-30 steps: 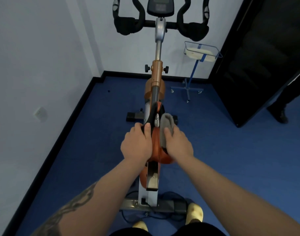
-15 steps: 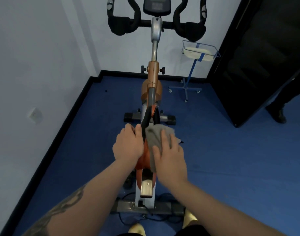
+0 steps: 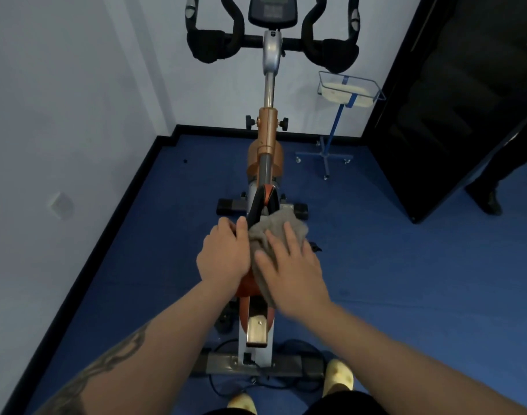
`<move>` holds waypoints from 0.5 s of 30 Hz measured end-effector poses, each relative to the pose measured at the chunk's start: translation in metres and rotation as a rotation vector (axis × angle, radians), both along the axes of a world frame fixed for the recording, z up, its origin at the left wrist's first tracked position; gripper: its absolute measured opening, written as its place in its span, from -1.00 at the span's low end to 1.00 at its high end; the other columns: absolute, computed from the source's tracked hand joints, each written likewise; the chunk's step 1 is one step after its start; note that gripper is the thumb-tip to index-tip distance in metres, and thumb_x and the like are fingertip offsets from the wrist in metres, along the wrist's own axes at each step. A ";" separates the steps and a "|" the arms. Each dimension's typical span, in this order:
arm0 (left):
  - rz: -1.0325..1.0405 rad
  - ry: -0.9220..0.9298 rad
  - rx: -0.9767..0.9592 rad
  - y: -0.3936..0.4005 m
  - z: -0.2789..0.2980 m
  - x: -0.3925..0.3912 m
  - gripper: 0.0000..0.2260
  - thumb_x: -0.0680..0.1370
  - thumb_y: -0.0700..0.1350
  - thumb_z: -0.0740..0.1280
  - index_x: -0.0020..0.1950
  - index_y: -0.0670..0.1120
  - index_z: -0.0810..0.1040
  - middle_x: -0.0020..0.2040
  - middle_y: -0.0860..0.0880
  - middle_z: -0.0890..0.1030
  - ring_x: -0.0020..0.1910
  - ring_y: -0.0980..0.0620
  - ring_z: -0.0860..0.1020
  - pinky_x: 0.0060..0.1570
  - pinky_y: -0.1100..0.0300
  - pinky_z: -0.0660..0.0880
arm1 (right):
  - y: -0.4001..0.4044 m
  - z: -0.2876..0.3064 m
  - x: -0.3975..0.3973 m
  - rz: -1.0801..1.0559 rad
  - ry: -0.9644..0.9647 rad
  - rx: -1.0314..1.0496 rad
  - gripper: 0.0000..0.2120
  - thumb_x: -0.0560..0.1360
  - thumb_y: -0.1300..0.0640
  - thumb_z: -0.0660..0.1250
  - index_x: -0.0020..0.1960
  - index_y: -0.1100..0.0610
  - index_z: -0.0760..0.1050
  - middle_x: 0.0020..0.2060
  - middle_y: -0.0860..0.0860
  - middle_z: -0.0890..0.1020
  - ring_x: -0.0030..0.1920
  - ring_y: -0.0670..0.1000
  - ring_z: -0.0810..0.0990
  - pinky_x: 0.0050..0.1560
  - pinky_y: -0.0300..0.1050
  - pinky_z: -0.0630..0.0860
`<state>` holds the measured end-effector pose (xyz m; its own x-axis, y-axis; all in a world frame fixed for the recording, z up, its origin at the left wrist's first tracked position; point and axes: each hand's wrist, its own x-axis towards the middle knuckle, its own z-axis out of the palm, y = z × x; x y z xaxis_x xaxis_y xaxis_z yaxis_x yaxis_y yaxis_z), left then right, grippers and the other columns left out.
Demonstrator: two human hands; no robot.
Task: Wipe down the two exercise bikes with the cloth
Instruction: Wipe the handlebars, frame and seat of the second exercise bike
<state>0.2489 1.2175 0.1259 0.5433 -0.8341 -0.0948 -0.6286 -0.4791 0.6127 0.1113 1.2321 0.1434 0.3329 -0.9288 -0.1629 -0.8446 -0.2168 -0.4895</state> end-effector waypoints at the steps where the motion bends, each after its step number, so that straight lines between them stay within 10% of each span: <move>1: 0.002 -0.001 -0.006 0.001 0.000 0.000 -0.63 0.62 0.24 -0.05 0.00 0.02 0.40 -0.04 0.00 0.55 -0.06 -0.03 0.53 -0.06 -0.05 0.48 | -0.017 0.006 0.009 -0.069 -0.077 0.072 -0.45 0.57 -0.32 -0.09 0.40 -0.06 0.31 0.52 0.07 0.17 0.47 0.18 0.19 0.39 0.26 0.24; 4: 0.015 0.014 -0.005 0.002 0.002 0.000 -0.62 0.63 0.23 -0.05 -0.01 0.01 0.41 -0.06 0.00 0.55 -0.07 -0.03 0.53 -0.09 -0.02 0.46 | -0.044 0.017 0.038 -0.230 -0.033 0.045 -0.47 0.60 -0.26 0.05 0.29 0.16 0.34 0.29 0.15 0.44 0.27 0.19 0.44 0.19 0.16 0.44; 10: 0.009 0.009 -0.024 0.005 0.003 -0.002 -0.65 0.63 0.21 -0.02 -0.03 0.01 0.40 -0.06 0.00 0.55 -0.06 -0.04 0.52 -0.08 -0.03 0.47 | 0.004 -0.009 0.013 -0.106 0.093 -0.092 -0.40 0.62 -0.20 -0.07 0.57 0.02 -0.07 0.56 0.09 0.03 0.52 0.17 0.10 0.37 0.20 0.29; 15: 0.006 0.009 -0.036 0.005 0.003 -0.003 -0.69 0.63 0.21 0.01 -0.01 0.03 0.39 -0.04 0.02 0.53 -0.05 -0.02 0.52 -0.12 0.02 0.42 | -0.048 0.001 0.012 -0.305 -0.061 0.165 -0.47 0.64 -0.20 -0.11 0.41 0.11 0.28 0.28 0.15 0.49 0.20 0.19 0.49 0.01 0.02 0.36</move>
<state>0.2463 1.2230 0.1290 0.5477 -0.8337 -0.0702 -0.6198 -0.4607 0.6353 0.1237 1.1838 0.1447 0.0584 -0.9499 -0.3070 -0.8262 0.1266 -0.5489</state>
